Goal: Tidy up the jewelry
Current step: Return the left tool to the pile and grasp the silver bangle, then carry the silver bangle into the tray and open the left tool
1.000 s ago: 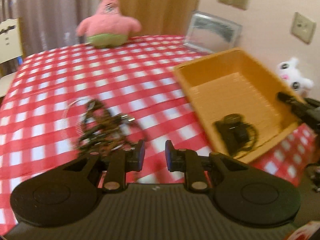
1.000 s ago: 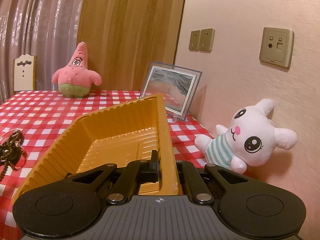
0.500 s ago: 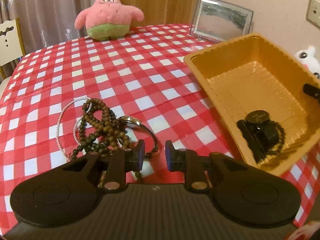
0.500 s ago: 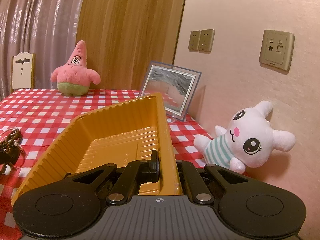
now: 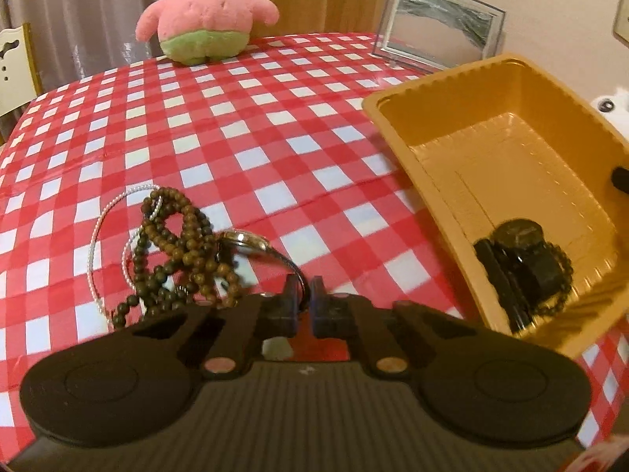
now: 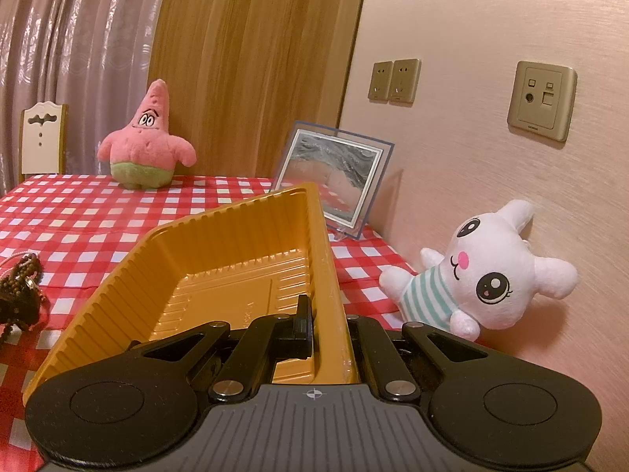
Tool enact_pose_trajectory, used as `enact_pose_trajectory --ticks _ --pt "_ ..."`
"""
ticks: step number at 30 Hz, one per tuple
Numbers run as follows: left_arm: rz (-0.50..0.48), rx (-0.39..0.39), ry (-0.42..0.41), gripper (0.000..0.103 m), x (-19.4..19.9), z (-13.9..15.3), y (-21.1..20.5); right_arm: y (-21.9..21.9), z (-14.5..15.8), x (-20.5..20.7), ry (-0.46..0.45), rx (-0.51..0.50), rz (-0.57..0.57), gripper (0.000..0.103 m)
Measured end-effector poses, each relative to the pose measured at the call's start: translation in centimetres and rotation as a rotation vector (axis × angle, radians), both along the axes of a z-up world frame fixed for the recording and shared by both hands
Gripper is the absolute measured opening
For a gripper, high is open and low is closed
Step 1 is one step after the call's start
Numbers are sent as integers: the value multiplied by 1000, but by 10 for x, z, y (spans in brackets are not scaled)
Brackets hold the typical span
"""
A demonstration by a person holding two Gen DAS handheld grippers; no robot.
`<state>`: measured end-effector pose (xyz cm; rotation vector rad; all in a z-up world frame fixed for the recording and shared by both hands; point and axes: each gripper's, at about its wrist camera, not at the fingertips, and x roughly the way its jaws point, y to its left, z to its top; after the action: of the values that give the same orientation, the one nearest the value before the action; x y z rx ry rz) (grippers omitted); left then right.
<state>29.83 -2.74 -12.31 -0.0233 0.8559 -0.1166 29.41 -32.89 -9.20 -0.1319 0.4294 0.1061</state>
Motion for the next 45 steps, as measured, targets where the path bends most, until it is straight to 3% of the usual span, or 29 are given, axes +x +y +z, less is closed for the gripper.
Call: enact_pose_trajectory --ticks 9,12,16,18,22,30,32,39,45 --pt "-102 -8 39 5 -47 2 4 -5 1 1 4 2 -1 4" --pt "-92 -17 46 7 -53 4 8 -6 0 2 6 2 -2 4" --pt "-6 -58 57 25 -41 6 14 -8 -1 1 5 2 -2 4" --pt "36 -83 64 27 -34 7 18 -7 -2 1 5 0 -1 4" --pt "98 -124 82 27 -20 7 23 -8 -3 0 2 -3 2 4" --pt "139 -116 103 26 -6 4 19 -7 -3 -1 -1 -2 2 4" --pt "142 -109 101 15 -4 2 18 -6 -2 -2 0 -2 1 4" --pt "85 -108 83 9 -9 3 17 -6 -2 -2 0 -1 2 4" --pt "-2 -83 10 8 -20 19 5 -3 -1 -4 -3 -3 2 4"
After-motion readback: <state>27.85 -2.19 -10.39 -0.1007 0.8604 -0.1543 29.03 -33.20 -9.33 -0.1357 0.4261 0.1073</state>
